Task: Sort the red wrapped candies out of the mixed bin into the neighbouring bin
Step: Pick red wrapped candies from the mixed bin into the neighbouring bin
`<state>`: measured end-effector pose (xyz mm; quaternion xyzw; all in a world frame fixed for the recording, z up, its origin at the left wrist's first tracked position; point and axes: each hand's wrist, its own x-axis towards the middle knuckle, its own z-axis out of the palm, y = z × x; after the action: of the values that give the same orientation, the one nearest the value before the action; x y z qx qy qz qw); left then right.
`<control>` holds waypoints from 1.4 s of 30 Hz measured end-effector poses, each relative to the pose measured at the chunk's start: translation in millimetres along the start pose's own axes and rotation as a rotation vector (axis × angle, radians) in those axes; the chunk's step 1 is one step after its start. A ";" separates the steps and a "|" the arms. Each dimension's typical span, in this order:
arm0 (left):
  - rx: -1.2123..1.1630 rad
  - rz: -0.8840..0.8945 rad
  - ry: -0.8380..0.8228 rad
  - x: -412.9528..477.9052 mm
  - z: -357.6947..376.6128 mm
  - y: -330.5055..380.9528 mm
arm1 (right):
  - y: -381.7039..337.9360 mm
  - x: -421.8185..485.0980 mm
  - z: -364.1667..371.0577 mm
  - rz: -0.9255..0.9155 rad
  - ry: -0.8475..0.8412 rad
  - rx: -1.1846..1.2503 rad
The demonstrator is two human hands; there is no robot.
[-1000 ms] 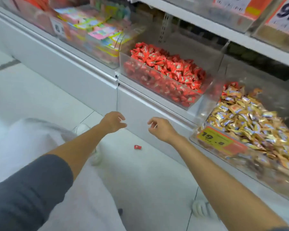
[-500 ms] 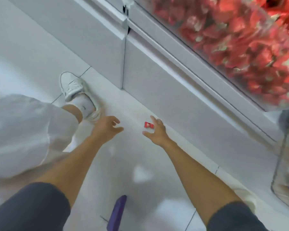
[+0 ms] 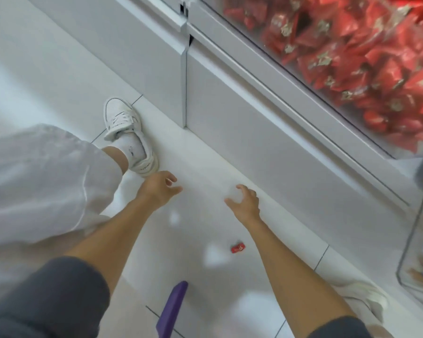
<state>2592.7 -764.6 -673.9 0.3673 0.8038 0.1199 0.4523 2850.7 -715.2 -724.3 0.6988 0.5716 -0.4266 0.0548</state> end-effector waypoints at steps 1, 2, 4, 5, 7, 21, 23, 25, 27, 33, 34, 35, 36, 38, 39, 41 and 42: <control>0.006 0.012 -0.011 0.7 3.7 0.8 | 8.8 -5.8 -1.4 0.040 -0.013 -0.007; 0.029 0.027 -0.034 0.7 8.3 0.1 | 19.5 -13.5 -0.6 0.063 -0.039 -0.027; 0.073 0.058 -0.083 1.2 19.7 -3.8 | 42.1 -31.1 2.3 0.033 -0.078 -0.083; 0.090 0.068 -0.101 1.2 25.2 -5.9 | 54.5 -38.4 4.6 0.010 -0.090 -0.092; 0.126 0.081 -0.123 -0.2 35.6 -8.9 | 74.4 -54.1 8.0 -0.007 -0.112 -0.079; 0.336 0.185 -0.219 -30.7 50.6 -13.4 | 117.3 -76.1 53.2 -0.051 -0.072 -0.019; 0.341 0.184 -0.217 -34.6 42.1 -7.3 | 106.5 -73.4 42.8 -0.001 -0.025 0.071; 0.328 0.202 -0.204 -40.5 31.6 5.2 | 84.6 -79.3 19.4 0.012 -0.005 0.191; 0.294 0.233 -0.171 -49.6 18.4 23.4 | 56.8 -95.0 -8.0 -0.052 0.017 0.243; 0.170 0.391 0.002 -94.1 -44.2 80.5 | -38.3 -184.7 -86.9 -0.364 0.088 0.194; 0.158 0.413 0.036 -103.9 -58.8 87.9 | -56.5 -204.8 -101.8 -0.419 0.102 0.181; 0.151 0.441 0.070 -114.2 -73.9 95.0 | -74.5 -223.4 -117.7 -0.488 0.128 0.162; 0.146 0.478 0.099 -125.8 -88.5 101.7 | -92.4 -242.8 -134.7 -0.569 0.168 0.146; 0.144 0.569 0.150 -152.1 -115.5 119.0 | -129.3 -278.8 -177.2 -0.699 0.297 0.166; 0.137 0.600 0.169 -165.1 -127.2 129.0 | -147.1 -293.0 -203.0 -0.737 0.388 0.216; 0.110 0.656 0.183 -191.6 -145.1 152.0 | -177.3 -318.6 -258.7 -0.766 0.528 0.380; 0.096 0.691 0.187 -204.3 -151.9 164.5 | -186.9 -328.6 -285.2 -0.740 0.568 0.439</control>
<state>2613.8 -770.8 -371.6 0.6255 0.6750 0.2609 0.2918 2850.6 -737.7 -251.4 0.5330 0.6700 -0.3206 -0.4053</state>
